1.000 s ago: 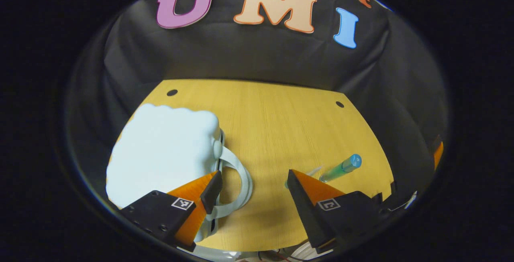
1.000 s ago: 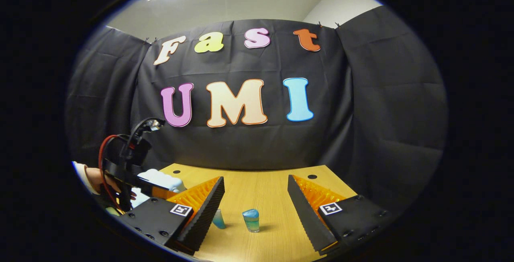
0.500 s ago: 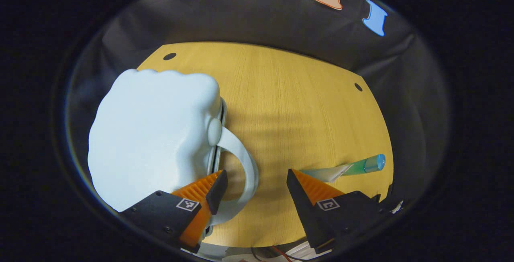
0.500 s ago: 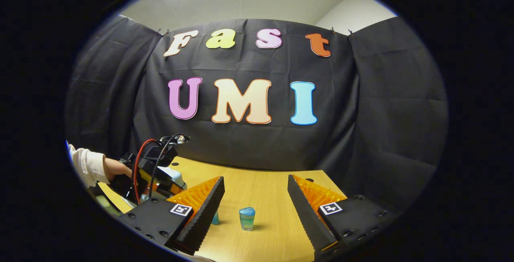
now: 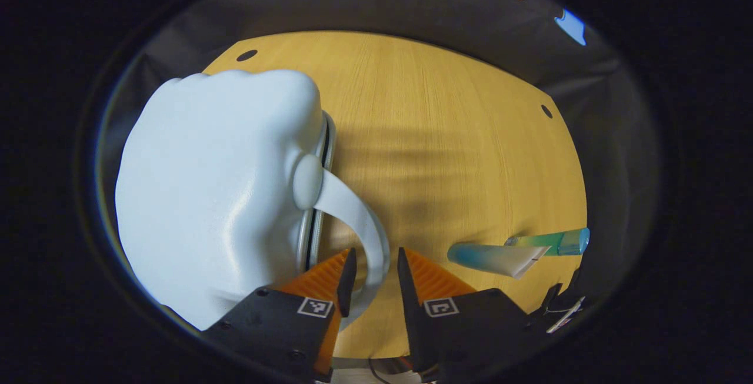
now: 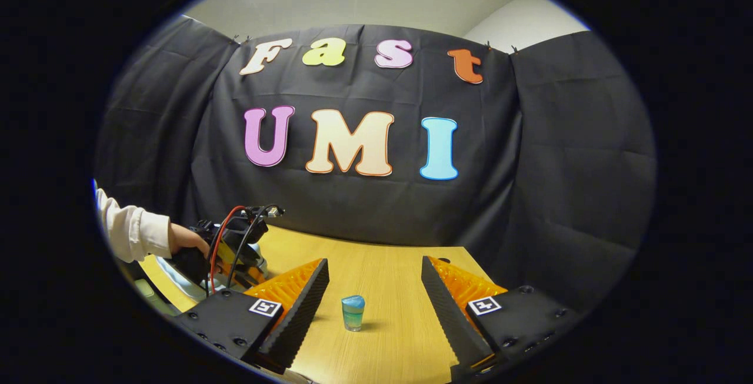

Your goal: First open the suitcase, pack the skin care products into it, and then close the suitcase.

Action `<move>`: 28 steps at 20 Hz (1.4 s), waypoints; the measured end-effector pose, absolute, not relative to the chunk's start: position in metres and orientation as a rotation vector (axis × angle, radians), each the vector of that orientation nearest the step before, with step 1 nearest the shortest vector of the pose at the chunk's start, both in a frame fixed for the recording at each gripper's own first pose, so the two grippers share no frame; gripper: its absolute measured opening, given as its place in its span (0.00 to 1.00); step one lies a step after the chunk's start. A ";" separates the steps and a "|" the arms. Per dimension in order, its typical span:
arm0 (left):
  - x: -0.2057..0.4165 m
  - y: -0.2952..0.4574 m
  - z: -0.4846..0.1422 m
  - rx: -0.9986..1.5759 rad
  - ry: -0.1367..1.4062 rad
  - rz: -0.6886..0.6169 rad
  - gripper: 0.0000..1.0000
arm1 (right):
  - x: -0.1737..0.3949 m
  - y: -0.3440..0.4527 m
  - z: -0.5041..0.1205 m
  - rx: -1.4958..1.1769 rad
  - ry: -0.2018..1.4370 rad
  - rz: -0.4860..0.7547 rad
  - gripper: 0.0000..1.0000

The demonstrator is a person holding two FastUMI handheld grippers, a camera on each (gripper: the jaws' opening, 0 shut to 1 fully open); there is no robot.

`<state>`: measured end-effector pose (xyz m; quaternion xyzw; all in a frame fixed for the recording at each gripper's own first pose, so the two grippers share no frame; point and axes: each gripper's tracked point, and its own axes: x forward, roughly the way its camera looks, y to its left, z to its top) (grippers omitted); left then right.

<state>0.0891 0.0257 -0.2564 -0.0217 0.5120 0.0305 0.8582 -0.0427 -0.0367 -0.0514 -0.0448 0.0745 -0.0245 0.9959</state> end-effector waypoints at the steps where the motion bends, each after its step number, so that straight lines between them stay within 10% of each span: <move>1: 0.089 0.025 -0.259 -0.052 1.085 0.060 0.41 | -0.043 -0.037 -0.053 -0.092 0.154 -0.051 1.00; 28: 0.080 0.014 -0.263 0.013 1.189 -0.023 0.03 | -0.035 -0.036 -0.064 -0.125 0.182 -0.052 0.99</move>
